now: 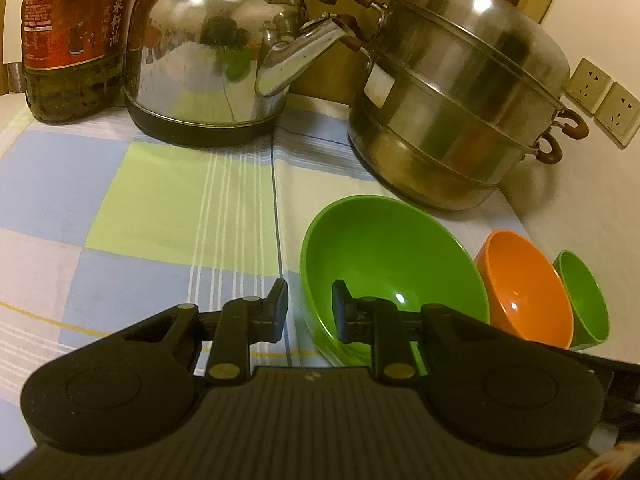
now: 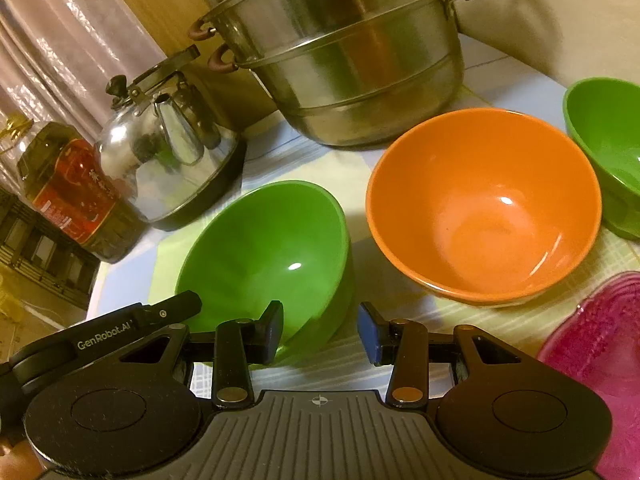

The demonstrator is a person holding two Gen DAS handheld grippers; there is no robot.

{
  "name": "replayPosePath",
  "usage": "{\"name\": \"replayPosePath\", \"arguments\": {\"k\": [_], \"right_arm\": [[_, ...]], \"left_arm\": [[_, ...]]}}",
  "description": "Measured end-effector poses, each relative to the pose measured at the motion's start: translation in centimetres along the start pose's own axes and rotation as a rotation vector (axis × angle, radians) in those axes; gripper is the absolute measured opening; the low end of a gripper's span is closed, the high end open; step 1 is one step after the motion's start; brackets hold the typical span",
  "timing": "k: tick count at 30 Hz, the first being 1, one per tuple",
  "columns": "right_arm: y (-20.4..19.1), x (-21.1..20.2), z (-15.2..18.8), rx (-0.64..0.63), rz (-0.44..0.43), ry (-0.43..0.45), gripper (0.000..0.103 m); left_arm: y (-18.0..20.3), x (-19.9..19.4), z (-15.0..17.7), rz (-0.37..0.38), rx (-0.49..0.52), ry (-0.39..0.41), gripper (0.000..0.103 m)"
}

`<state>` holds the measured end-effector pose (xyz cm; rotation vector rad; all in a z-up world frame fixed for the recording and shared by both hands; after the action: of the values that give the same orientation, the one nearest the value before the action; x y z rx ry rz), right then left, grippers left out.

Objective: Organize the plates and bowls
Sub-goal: 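Move both grippers to the rim of the large green bowl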

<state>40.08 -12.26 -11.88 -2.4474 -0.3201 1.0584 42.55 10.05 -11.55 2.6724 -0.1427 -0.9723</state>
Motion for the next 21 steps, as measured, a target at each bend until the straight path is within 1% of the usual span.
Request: {"name": "replayPosePath", "arguments": {"k": [1,6,8,15,21], "right_arm": [[0.1,0.1,0.0,0.000,0.006,0.000,0.035],[0.1,0.5,-0.1,-0.011,0.003,0.006,0.026],[-0.1,0.7,-0.1,-0.021,0.006,0.009,0.025],[-0.5,0.8,0.0,-0.070,0.025,0.025,0.023],[-0.6,0.5,0.1,-0.081,0.024,0.017,0.022]], "left_arm": [[0.0,0.1,0.0,-0.003,0.003,0.003,0.020],[0.2,0.1,0.0,-0.007,0.014,0.007,0.013],[0.2,0.2,0.0,-0.007,0.022,0.004,0.010],[0.7,0.0,0.2,-0.027,0.052,0.003,0.010],[1.0,-0.8,0.2,-0.043,0.059,0.004,0.010]]}}
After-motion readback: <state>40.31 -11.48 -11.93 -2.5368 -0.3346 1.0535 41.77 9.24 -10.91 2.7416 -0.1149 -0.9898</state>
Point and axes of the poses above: each gripper's, at about its wrist camera, not at the fingertips, and x roughly the way its jaws point, y to its right, z to its underside, the point moved 3 cm from there along x, roughly the way its jaws point, and after that the axes turned 7 degrees about y, right-handed, at the moved point
